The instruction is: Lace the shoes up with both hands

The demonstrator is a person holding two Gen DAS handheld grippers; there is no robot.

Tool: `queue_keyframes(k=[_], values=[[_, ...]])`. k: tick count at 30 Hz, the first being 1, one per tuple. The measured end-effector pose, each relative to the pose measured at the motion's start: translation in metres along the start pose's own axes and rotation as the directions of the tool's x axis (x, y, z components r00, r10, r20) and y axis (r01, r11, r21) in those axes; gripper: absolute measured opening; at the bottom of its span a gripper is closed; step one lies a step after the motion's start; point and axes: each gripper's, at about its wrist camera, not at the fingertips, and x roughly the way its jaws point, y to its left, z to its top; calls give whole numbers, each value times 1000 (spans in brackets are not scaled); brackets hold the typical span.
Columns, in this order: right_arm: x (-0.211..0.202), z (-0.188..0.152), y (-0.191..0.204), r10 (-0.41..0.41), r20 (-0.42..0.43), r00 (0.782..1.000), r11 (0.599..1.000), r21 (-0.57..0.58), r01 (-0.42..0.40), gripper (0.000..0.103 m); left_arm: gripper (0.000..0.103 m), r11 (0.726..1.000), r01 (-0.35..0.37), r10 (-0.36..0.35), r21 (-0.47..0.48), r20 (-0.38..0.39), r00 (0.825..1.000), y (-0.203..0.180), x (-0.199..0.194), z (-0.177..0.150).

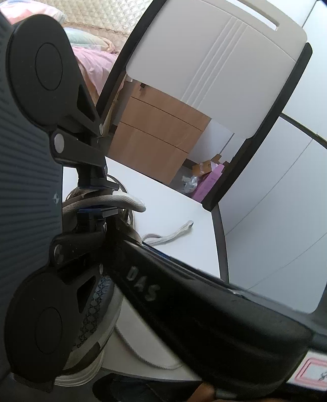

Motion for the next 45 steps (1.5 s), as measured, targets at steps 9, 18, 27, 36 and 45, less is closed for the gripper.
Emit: queue_keyframes(k=[9, 18, 27, 36, 45], values=[[-2, -2, -31, 106, 12, 994, 961, 256, -106, 13, 17, 1000, 13, -12, 24, -14, 1000, 9, 15, 4], [-4, -8, -46, 146, 45, 988, 899, 410, -152, 13, 24, 990, 83, -82, 111, -14, 997, 9, 23, 10], [-6, -13, -62, 168, 88, 982, 820, 541, -189, 13, 24, 941, 170, -167, 292, -37, 985, 6, 30, 11], [-5, -14, -65, 145, 80, 986, 817, 553, -164, 13, 24, 884, 238, -226, 402, -79, 971, 7, 35, 18], [-5, -9, -62, 148, 55, 987, 848, 507, -156, 13, 34, 838, 332, -295, 433, -153, 943, 24, 44, 40]])
